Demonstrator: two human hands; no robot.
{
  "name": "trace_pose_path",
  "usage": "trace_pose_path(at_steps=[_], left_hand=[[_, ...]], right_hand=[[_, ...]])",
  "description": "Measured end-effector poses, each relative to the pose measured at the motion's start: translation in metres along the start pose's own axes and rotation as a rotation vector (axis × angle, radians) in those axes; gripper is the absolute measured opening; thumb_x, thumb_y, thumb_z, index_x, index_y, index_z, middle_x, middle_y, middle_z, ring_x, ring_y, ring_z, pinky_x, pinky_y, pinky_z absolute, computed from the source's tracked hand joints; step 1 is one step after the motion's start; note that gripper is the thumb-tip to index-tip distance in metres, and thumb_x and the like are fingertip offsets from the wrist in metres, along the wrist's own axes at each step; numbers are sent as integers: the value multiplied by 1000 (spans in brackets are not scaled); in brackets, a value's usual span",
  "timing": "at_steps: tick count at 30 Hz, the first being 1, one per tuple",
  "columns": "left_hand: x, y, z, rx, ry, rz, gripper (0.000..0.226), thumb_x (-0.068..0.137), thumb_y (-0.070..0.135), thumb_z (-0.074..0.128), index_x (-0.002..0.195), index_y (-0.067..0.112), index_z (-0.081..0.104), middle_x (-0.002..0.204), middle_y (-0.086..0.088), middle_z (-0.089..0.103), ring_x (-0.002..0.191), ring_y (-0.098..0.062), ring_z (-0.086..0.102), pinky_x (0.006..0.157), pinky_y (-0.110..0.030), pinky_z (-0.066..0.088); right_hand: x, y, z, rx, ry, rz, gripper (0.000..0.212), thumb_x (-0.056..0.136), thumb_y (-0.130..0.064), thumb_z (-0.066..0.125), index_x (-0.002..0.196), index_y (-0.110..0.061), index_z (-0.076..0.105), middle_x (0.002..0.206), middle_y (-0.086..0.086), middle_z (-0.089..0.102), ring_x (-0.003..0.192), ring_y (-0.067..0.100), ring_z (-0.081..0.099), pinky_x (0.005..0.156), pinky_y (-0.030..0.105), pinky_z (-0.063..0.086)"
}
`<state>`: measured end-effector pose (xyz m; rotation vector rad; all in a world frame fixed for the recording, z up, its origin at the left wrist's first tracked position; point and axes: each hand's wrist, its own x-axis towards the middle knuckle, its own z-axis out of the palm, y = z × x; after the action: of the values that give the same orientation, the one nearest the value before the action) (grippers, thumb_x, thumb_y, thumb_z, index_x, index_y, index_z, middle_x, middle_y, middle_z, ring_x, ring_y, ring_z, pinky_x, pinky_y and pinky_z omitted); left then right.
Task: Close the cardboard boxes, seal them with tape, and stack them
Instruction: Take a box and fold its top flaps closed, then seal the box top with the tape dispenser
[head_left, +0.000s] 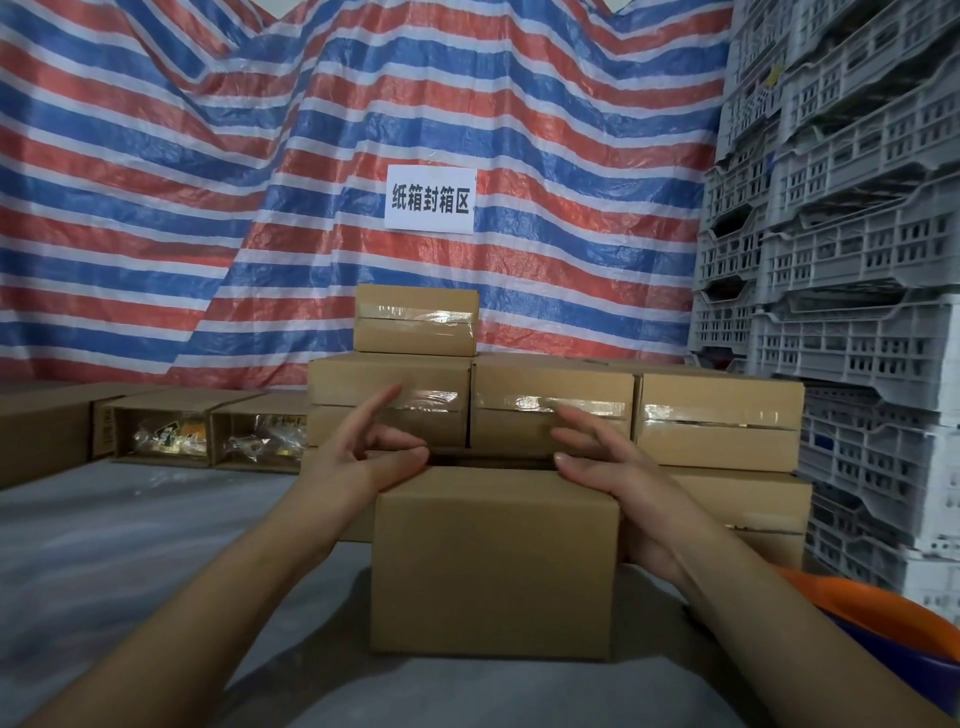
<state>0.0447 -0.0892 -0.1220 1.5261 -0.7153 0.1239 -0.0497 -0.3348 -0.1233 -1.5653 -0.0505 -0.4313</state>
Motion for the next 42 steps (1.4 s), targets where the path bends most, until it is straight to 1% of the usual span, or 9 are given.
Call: trace_pose_path(at_steps=[5, 12, 14, 18, 23, 26, 30, 34, 42], left_hand=[[3, -1, -6, 150, -56, -18, 21, 88, 18, 70, 104, 32, 72, 91, 9, 73, 85, -2, 67, 72, -13, 48], [9, 28, -1, 556, -159, 8, 13, 94, 22, 64, 100, 33, 67, 93, 15, 66, 74, 7, 62, 56, -5, 43], [4, 45, 14, 811, -210, 136, 16, 96, 37, 57, 111, 37, 63, 103, 23, 61, 84, 9, 58, 64, -6, 41], [-4, 48, 53, 1146, -495, 242, 70, 92, 69, 38, 152, 37, 27, 157, 12, 31, 139, -12, 35, 102, -26, 28], [-7, 43, 59, 1215, -542, 223, 70, 90, 73, 36, 152, 46, 17, 158, 16, 27, 139, -11, 35, 102, -31, 34], [-9, 44, 58, 1218, -545, 208, 73, 89, 74, 35, 153, 43, 19, 160, 16, 23, 142, -11, 31, 107, -32, 31], [-11, 45, 58, 1207, -546, 188, 74, 89, 75, 34, 153, 42, 20, 160, 17, 23, 142, -12, 30, 108, -34, 31], [-10, 48, 59, 1206, -546, 164, 73, 89, 75, 35, 153, 42, 21, 158, 18, 27, 141, -13, 33, 109, -36, 31], [-13, 50, 57, 1225, -538, 158, 74, 89, 76, 33, 153, 43, 19, 159, 20, 23, 143, -11, 30, 111, -36, 30]], right_hand=[[-2, -4, 1, -144, 31, 33, 32, 69, -38, 78, 99, -27, 82, 107, -9, 76, 106, 18, 69, 87, 32, 53], [-2, -8, 0, -232, 61, 75, 16, 84, -32, 75, 99, -30, 81, 103, -12, 77, 105, 15, 67, 86, 31, 50], [-3, -9, 0, -248, 53, 75, 15, 85, -32, 75, 99, -32, 81, 102, -11, 77, 102, 14, 68, 83, 29, 50], [-5, -12, 0, -207, 35, 82, 15, 84, -27, 76, 98, -27, 82, 102, -1, 78, 100, 19, 72, 87, 32, 56], [-9, -19, -1, -220, -4, 162, 18, 86, -29, 75, 103, -26, 80, 105, 2, 77, 106, 22, 69, 92, 41, 57], [-14, -34, -12, -428, 114, 79, 17, 91, -41, 69, 105, -33, 75, 107, -9, 72, 104, 13, 63, 79, 32, 47], [-37, -47, -55, -1137, 374, -140, 23, 96, -44, 59, 91, -22, 66, 90, -3, 68, 86, 16, 62, 76, 36, 51], [-80, -34, -85, -1570, 417, -2, 42, 93, -67, 45, 79, -27, 49, 78, -5, 54, 68, 13, 51, 56, 31, 40], [-119, 1, -98, -1716, 436, 202, 62, 85, -83, 30, 79, -25, 52, 76, -5, 50, 71, 19, 54, 56, 32, 39]])
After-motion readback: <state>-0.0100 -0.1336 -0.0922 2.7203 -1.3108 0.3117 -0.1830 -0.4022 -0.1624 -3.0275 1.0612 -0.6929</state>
